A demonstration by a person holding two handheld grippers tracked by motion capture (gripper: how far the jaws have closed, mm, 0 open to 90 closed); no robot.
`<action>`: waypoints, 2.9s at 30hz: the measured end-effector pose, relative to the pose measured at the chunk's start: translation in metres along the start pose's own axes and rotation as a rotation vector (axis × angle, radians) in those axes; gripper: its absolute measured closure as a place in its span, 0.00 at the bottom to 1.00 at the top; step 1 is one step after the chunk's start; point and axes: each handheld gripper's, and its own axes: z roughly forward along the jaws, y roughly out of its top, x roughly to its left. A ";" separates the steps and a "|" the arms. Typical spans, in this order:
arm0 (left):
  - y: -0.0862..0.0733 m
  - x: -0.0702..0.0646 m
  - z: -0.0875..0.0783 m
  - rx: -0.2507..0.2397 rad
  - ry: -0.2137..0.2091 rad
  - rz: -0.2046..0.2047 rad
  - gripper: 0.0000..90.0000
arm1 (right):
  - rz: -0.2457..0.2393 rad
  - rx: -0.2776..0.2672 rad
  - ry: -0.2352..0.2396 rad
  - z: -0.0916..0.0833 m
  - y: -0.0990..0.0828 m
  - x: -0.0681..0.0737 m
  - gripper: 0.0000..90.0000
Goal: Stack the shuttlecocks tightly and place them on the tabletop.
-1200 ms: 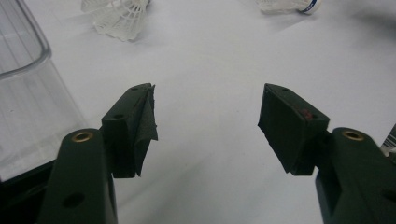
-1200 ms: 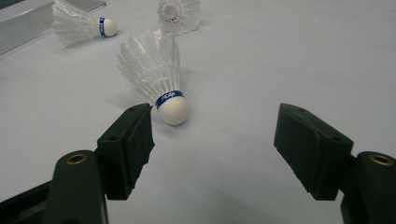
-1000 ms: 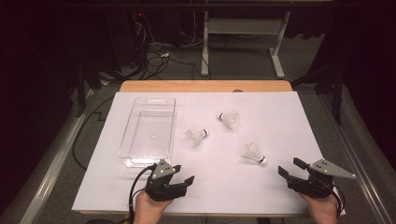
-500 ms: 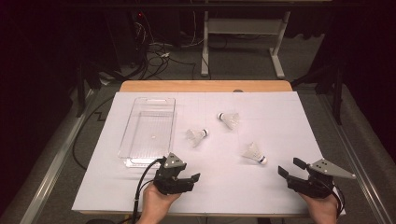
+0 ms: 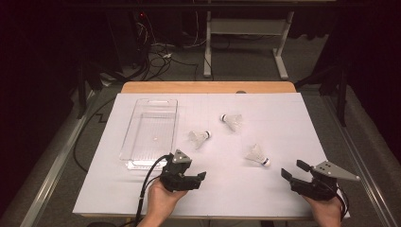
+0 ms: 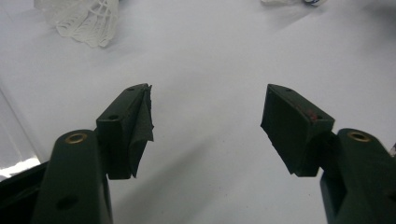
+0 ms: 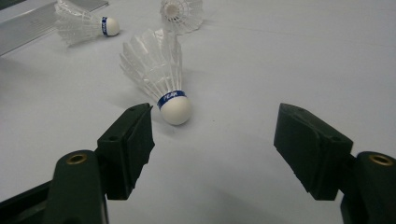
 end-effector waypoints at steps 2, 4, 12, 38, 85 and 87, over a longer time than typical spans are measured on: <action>0.002 -0.001 0.000 0.004 0.006 -0.003 0.38 | -0.002 -0.001 0.000 0.000 0.000 0.000 0.32; 0.004 -0.001 0.001 0.009 0.006 -0.005 0.39 | 0.000 -0.001 0.001 0.000 0.000 0.000 0.32; 0.012 -0.001 0.002 0.024 0.016 0.001 0.40 | -0.001 -0.001 0.001 0.000 0.000 0.000 0.32; 0.042 0.010 0.008 0.048 0.046 -0.031 0.43 | -0.002 -0.001 0.004 0.000 0.000 0.000 0.32; 0.082 0.034 0.028 0.124 0.121 -0.088 0.42 | -0.009 -0.003 0.012 0.000 0.000 0.000 0.32; 0.083 0.035 0.029 0.125 0.117 -0.091 0.42 | -0.011 -0.002 0.013 0.000 0.000 0.000 0.32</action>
